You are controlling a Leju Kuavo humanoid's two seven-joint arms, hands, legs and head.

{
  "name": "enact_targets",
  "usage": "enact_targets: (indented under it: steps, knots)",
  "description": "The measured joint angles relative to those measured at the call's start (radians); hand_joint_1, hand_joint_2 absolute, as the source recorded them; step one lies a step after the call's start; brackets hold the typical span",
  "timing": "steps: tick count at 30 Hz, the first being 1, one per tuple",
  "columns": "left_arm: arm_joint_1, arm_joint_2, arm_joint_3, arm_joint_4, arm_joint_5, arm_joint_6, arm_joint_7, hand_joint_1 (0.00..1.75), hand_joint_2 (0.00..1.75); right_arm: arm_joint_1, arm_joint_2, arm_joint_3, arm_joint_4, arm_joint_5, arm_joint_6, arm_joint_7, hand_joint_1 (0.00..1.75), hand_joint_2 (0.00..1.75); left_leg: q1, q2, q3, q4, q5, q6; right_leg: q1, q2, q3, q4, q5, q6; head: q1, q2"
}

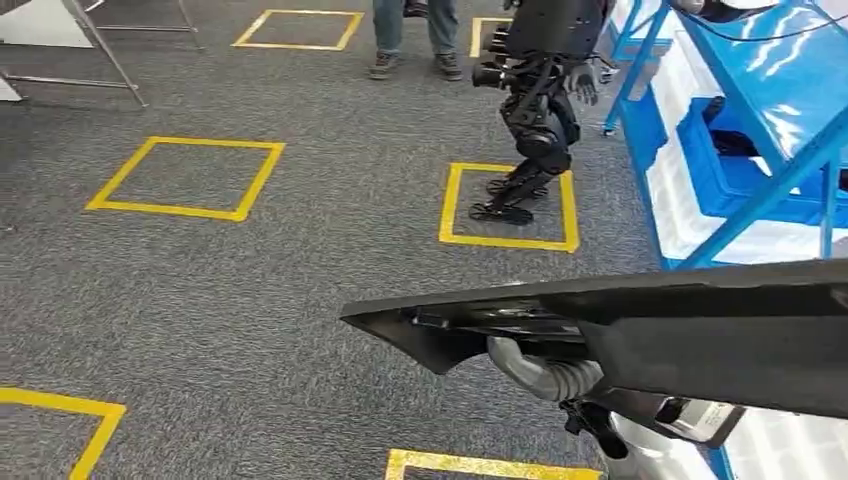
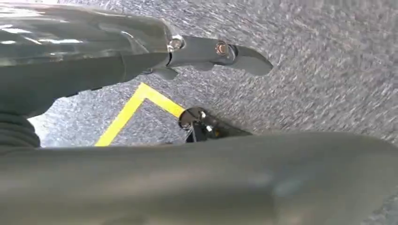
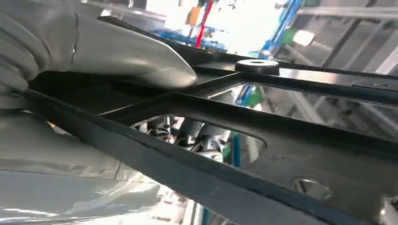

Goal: Take the parts from the cabinet and place them on the table.

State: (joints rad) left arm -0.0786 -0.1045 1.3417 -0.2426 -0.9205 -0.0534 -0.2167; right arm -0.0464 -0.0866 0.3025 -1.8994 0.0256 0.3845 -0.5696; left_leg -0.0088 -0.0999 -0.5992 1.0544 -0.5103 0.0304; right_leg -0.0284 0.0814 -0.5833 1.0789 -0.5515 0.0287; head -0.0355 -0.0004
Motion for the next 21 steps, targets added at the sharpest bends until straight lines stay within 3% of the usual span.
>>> enact_targets:
  steps: [1, 4, 5, 6, 7, 9, 10, 11, 12, 13, 14, 15, 16, 17, 19, 20, 21]
  knots:
    - [-0.002, 0.002, 0.0, 0.0, -0.002, 0.0, 0.001, 0.0, 1.75, 0.003, 0.0, 0.0, -0.001, 0.0, -0.002, -0.003, 1.75, 1.75, 0.002, -0.017, -0.007, 0.006, -0.001, -0.004, -0.002, 0.001, 0.005, -0.017, 0.001, -0.004, 0.001, 0.0]
    - [0.01, 0.002, 0.0, 0.0, -0.015, 0.0, 0.008, 0.0, 1.75, 0.006, -0.005, 0.0, -0.001, 0.0, -0.004, -0.011, 1.75, 1.75, 0.008, -0.044, -0.012, 0.0, 0.005, -0.016, 0.005, -0.028, 0.008, -0.018, 0.001, -0.015, 0.0, 0.0]
    - [0.011, 0.002, 0.0, 0.0, -0.015, 0.001, 0.01, 0.0, 1.75, 0.005, -0.005, 0.0, -0.002, 0.0, -0.004, -0.013, 1.75, 1.75, 0.01, -0.045, -0.014, 0.004, -0.002, -0.019, -0.004, -0.044, 0.013, -0.023, 0.003, -0.022, 0.0, 0.0]
    - [0.013, 0.0, 0.0, 0.0, -0.015, 0.001, 0.011, 0.0, 1.75, 0.005, -0.006, -0.001, -0.002, -0.001, -0.004, -0.013, 1.75, 1.75, 0.002, 0.017, -0.022, 0.029, -0.018, -0.023, -0.002, -0.054, 0.016, -0.024, 0.001, -0.026, -0.001, 0.0]
    - [0.009, 0.0, 0.0, 0.0, -0.015, 0.001, 0.011, 0.0, 1.75, 0.007, -0.006, -0.001, -0.004, -0.001, -0.004, -0.013, 1.75, 1.75, 0.005, 0.058, -0.052, 0.09, -0.052, -0.029, 0.0, -0.071, 0.019, -0.024, -0.002, -0.032, -0.001, 0.0]
    - [0.003, 0.0, 0.0, 0.0, -0.016, 0.0, 0.016, 0.0, 1.75, 0.012, -0.01, -0.002, -0.004, 0.002, -0.004, -0.014, 1.75, 1.75, 0.011, 0.085, -0.133, 0.246, -0.116, -0.036, 0.004, -0.105, 0.022, -0.024, -0.008, -0.036, -0.001, 0.0]
    - [0.003, -0.002, 0.0, 0.0, -0.019, -0.001, 0.021, 0.0, 1.75, 0.013, -0.012, -0.002, -0.003, 0.003, -0.004, -0.014, 1.75, 1.75, 0.013, 0.088, -0.161, 0.297, -0.124, -0.037, 0.005, -0.12, 0.024, -0.024, -0.012, -0.036, -0.001, 0.0]
    - [0.005, -0.002, 0.0, 0.0, -0.02, -0.001, 0.026, 0.0, 1.75, 0.012, -0.014, -0.002, -0.003, 0.003, -0.003, -0.015, 1.75, 1.75, 0.014, 0.089, -0.163, 0.296, -0.111, -0.038, 0.005, -0.133, 0.028, -0.024, -0.015, -0.036, -0.001, 0.0]
    - [0.008, -0.003, 0.0, 0.0, -0.021, -0.002, 0.032, 0.0, 1.75, 0.012, -0.016, -0.002, -0.003, 0.003, -0.003, -0.018, 1.75, 1.75, 0.014, 0.092, -0.145, 0.257, -0.079, -0.038, 0.006, -0.146, 0.032, -0.024, -0.019, -0.035, -0.001, 0.0]
    - [0.009, -0.005, -0.001, 0.0, -0.022, -0.004, 0.032, 0.0, 1.75, 0.011, -0.016, -0.002, -0.003, 0.003, -0.002, -0.019, 1.75, 1.75, 0.014, 0.098, -0.105, 0.173, -0.029, -0.036, 0.006, -0.159, 0.04, -0.024, -0.024, -0.034, -0.001, 0.0]
    - [0.008, -0.006, -0.001, 0.0, -0.022, -0.007, 0.031, 0.0, 1.75, 0.007, -0.017, -0.002, -0.003, 0.003, -0.001, -0.019, 1.75, 1.75, 0.011, 0.123, -0.058, 0.08, 0.019, -0.03, 0.007, -0.172, 0.049, -0.024, -0.03, -0.032, -0.001, 0.0]
    - [0.005, -0.006, -0.001, 0.0, -0.02, -0.01, 0.027, 0.0, 1.75, 0.001, -0.018, -0.002, -0.003, 0.003, 0.004, -0.019, 1.75, 1.75, 0.002, 0.174, -0.032, 0.033, 0.017, -0.024, 0.007, -0.183, 0.055, -0.026, -0.035, -0.028, -0.001, 0.0]
    - [0.0, -0.006, -0.001, 0.0, -0.012, -0.013, 0.021, 0.0, 1.75, -0.009, -0.019, -0.002, -0.002, 0.0, 0.01, -0.016, 1.75, 1.75, -0.013, 0.195, -0.03, 0.019, 0.014, -0.016, 0.014, -0.19, 0.056, -0.023, -0.04, -0.021, -0.001, 0.0]
    - [-0.006, -0.008, 0.0, 0.0, -0.006, -0.018, 0.015, 0.0, 1.75, -0.021, -0.019, -0.002, 0.0, -0.004, 0.018, -0.006, 1.75, 1.75, -0.014, 0.191, -0.032, 0.018, 0.008, -0.01, 0.013, -0.199, 0.054, -0.024, -0.04, -0.018, -0.001, 0.0]
    - [-0.006, -0.008, 0.0, 0.0, 0.009, -0.025, 0.007, 0.0, 1.75, -0.05, -0.019, 0.001, 0.008, -0.01, 0.031, 0.008, 1.75, 1.75, -0.021, 0.164, -0.032, 0.015, 0.005, -0.002, 0.009, -0.226, 0.066, -0.033, -0.045, -0.008, -0.001, 0.0]
    - [-0.007, -0.008, 0.0, 0.0, 0.011, -0.029, 0.004, 0.0, 1.75, -0.06, -0.019, 0.002, 0.008, -0.013, 0.035, 0.012, 1.75, 1.75, -0.016, 0.151, -0.017, 0.001, 0.011, 0.005, 0.01, -0.238, 0.072, -0.035, -0.052, 0.0, -0.001, 0.0]
    - [-0.005, -0.008, 0.0, 0.0, 0.013, -0.032, 0.0, 0.0, 1.75, -0.07, -0.019, 0.002, 0.01, -0.015, 0.038, 0.014, 1.75, 1.75, -0.011, 0.141, -0.012, -0.009, 0.013, 0.011, 0.006, -0.183, 0.079, -0.014, -0.066, 0.0, 0.0, 0.0]
